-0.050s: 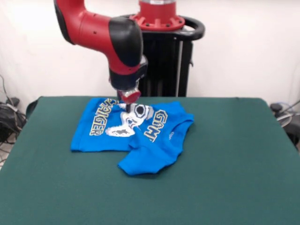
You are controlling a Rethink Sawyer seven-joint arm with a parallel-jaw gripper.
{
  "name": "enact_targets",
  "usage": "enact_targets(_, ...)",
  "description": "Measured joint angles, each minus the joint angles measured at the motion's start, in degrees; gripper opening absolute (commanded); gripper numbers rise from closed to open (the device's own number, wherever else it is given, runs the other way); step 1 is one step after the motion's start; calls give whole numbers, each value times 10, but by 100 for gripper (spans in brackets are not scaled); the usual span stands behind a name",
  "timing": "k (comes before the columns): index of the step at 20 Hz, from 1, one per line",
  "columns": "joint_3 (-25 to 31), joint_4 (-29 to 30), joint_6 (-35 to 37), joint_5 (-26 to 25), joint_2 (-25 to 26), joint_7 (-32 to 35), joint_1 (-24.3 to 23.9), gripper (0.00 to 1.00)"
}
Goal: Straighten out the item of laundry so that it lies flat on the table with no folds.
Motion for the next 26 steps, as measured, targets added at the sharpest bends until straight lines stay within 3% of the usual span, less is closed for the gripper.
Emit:
enact_targets(7,-2,-2,45,-2,-10,0,21,100)
enact_targets(13,-2,-6,207,13,-37,0,33,100)
enact_targets(17,-3,-6,241,14,-41,0,34,100)
enact_targets(20,-14,-11,188,-14,-38,0,40,100)
enact_targets(21,-30,-18,95,-52,-30,0,52,100)
enact_targets(26,-33,-23,-117,-107,-23,0,41,100)
